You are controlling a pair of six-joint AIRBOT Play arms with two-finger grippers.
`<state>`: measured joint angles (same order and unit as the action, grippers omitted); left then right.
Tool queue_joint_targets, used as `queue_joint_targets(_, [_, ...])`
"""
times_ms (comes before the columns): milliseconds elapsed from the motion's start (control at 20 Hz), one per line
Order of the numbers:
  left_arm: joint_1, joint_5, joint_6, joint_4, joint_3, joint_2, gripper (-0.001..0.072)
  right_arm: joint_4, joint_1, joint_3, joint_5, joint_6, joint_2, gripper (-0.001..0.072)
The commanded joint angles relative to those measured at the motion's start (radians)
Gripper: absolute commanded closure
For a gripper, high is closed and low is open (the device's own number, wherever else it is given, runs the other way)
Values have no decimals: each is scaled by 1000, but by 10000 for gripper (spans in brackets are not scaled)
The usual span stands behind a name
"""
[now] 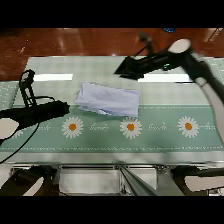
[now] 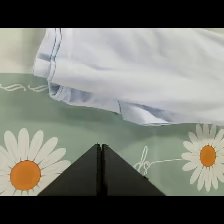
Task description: Fold the shirts.
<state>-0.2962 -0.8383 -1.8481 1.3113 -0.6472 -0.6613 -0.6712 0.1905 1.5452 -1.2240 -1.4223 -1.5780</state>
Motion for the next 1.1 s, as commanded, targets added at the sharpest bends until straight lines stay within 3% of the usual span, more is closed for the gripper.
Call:
queue_joint_targets(0, [1, 51, -1, -11, 17, 2, 684, -542, -164, -95, -73, -208, 203, 299])
queue_joint_targets(100, [1, 70, -1, -11, 17, 0, 683, -699, -190, -265, 31, -336, 287, 299])
queue_joint_targets(200, [1, 95, -2, -11, 17, -3, 684, -609, -194, -419, 167, -350, 296, 299])
queue_joint_targets(350, [1, 113, -2, -11, 17, -17, 684, -341, -193, -514, 277, -235, 201, 299])
queue_joint_targets(600, [1, 113, -2, -14, 17, -40, 684, 7, -187, -514, 243, 7, 3, 299])
queue_joint_targets(950, [1, 113, -2, -23, 17, -68, 684, 49, -63, -493, 200, 77, -106, 310])
queue_joint_targets(1000, [1, 113, -2, -27, 17, -68, 684, 50, -44, -476, 194, 92, -114, 349])
queue_joint_targets(1050, [1, 113, -2, -27, 17, -68, 684, 50, -28, -455, 187, 106, -118, 451])
